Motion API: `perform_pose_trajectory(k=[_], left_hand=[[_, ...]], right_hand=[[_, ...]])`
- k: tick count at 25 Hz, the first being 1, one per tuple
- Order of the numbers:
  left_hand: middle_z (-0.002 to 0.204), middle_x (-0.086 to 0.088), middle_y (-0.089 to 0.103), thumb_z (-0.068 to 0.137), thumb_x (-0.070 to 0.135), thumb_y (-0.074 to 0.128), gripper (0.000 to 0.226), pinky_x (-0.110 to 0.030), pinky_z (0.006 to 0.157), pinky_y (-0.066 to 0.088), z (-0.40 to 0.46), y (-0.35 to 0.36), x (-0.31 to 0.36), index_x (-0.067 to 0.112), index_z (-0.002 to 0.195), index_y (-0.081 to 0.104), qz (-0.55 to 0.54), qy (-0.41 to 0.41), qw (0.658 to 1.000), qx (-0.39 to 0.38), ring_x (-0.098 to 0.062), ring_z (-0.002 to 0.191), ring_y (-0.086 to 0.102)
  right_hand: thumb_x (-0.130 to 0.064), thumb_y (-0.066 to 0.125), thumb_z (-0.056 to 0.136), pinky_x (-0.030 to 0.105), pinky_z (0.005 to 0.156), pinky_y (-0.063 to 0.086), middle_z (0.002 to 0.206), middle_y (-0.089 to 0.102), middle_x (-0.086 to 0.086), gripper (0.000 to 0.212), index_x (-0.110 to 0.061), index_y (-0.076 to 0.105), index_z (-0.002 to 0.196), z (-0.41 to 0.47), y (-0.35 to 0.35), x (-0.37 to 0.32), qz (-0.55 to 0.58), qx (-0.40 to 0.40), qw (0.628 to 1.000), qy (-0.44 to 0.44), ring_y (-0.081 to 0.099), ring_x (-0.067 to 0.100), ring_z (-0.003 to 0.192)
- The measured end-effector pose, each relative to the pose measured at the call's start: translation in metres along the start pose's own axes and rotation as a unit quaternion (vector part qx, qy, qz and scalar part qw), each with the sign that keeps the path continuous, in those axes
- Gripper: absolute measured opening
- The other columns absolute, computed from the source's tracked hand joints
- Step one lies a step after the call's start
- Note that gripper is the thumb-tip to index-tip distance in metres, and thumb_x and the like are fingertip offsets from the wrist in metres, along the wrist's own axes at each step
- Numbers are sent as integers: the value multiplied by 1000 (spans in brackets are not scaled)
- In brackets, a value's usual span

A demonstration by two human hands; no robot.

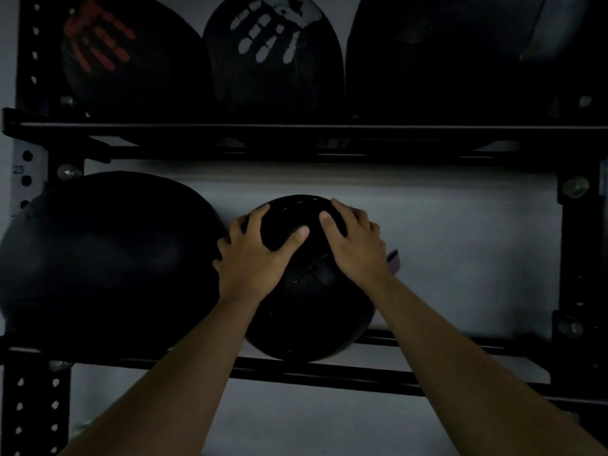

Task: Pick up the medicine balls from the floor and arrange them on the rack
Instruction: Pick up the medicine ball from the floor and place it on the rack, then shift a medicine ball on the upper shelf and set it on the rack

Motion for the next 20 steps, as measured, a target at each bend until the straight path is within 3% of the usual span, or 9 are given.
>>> perform_pose_trajectory(k=[3,8,11,13,17,20], left_hand=[[166,-11,28,71,99,36,98,-66,116,26,-7,4,-1,46,153,27,6,-92,996,11,-45,148,30],[167,-8,32,83,88,40,98,-60,124,23,-6,-5,5,27,159,29,13,4,1000,11,-33,156,24],[168,-5,33,86,86,39,95,-59,124,24,-6,-4,7,27,160,28,31,14,999,6,-31,155,28],[162,-4,40,86,85,38,90,-57,121,28,-3,-7,12,27,154,37,58,22,998,7,-32,149,36],[139,5,60,96,60,53,51,-50,112,42,8,-23,78,27,133,60,36,164,985,32,-23,132,55],[127,4,66,97,42,61,32,-48,107,46,15,-35,158,23,122,68,9,265,962,62,-22,121,61]], right_hand=[[-72,34,95,52,119,28,157,45,-2,56,-51,47,145,34,1,-10,20,-81,996,-5,37,30,145],[-46,38,104,50,106,43,128,60,3,32,-32,60,121,20,-2,-8,86,50,994,-36,54,28,120],[-44,36,107,46,111,40,136,56,6,37,-29,56,133,17,-4,-3,60,-35,996,-54,53,26,126],[-45,41,106,31,104,40,138,55,2,38,-30,56,138,19,-19,-5,39,-76,993,-84,52,18,124],[-31,55,101,11,72,38,108,65,-6,20,-24,71,110,39,-95,-22,-2,30,988,-152,59,9,94],[-25,55,100,22,68,45,99,69,-2,19,-19,73,102,55,-162,-36,-20,84,982,-166,63,14,88]])
Point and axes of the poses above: each hand's wrist, its own z-axis towards the middle knuckle, its own y-axis out of the palm, x = y × z, the point moved 6 cm from there along z, towards the middle knuckle
